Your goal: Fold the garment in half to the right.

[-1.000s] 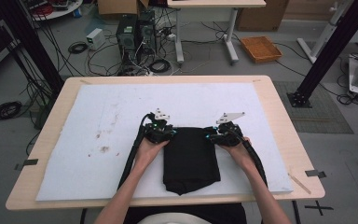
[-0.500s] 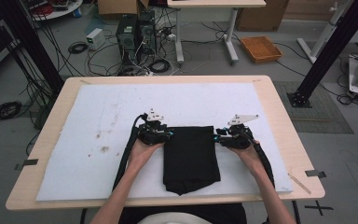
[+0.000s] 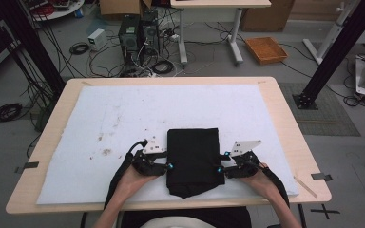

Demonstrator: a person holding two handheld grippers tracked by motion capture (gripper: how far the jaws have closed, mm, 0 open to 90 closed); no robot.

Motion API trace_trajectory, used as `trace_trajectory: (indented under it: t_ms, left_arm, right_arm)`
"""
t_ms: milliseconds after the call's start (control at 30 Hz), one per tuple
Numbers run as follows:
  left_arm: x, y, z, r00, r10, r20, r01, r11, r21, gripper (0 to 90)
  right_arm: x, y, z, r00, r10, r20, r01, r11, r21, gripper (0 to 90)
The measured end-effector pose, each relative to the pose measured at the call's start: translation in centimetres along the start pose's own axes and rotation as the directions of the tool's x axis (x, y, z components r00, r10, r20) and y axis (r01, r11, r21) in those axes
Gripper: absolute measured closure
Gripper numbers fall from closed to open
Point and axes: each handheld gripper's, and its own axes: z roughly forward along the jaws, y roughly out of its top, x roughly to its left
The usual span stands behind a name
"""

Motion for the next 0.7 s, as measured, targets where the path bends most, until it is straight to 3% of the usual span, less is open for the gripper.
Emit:
trace_trajectory:
  t_ms: [167,300,333,500,600,633,700]
  left_arm:
    - [0.8,-1.0,-0.5,0.9983,-0.046,0.035,0.047,0.9985,-0.028,50.0]
    - [1.9,-1.1,-1.9,0.9982,-0.061,-0.001,0.06,0.9953,-0.075,44.1]
    - [2.2,-1.0,-2.3,0.9977,-0.066,-0.011,0.065,0.9937,-0.091,42.1]
    - [3.8,-0.5,-4.4,0.9962,-0.057,-0.066,0.048,0.9902,-0.131,37.1]
    - [4.9,-0.4,-5.5,0.9904,-0.045,-0.131,0.026,0.9897,-0.141,34.2]
    - [5.4,-0.4,-5.9,0.9881,-0.049,-0.146,0.027,0.9887,-0.147,31.7]
    - [6.2,-0.6,-6.8,0.9843,-0.075,-0.16,0.049,0.9853,-0.163,30.7]
  right_arm:
    - [-0.2,-0.5,-0.4,0.9995,0.012,-0.031,-0.013,1.0,-0.02,55.4]
    - [-1.2,-0.4,-0.8,0.998,0.055,-0.03,-0.057,0.997,-0.049,36.3]
    - [-1.6,-0.2,-1.2,0.9975,0.07,-0.009,-0.071,0.995,-0.075,30.5]
    - [-2.4,0.3,-2.0,0.994,0.103,0.035,-0.098,0.987,-0.124,22.1]
    - [-3.2,0.8,-2.6,0.99,0.117,0.079,-0.104,0.983,-0.152,21.7]
    - [-3.8,1.0,-3.0,0.9842,0.133,0.117,-0.111,0.978,-0.177,21.6]
    - [-4.1,1.0,-3.1,0.9812,0.135,0.137,-0.109,0.976,-0.188,21.6]
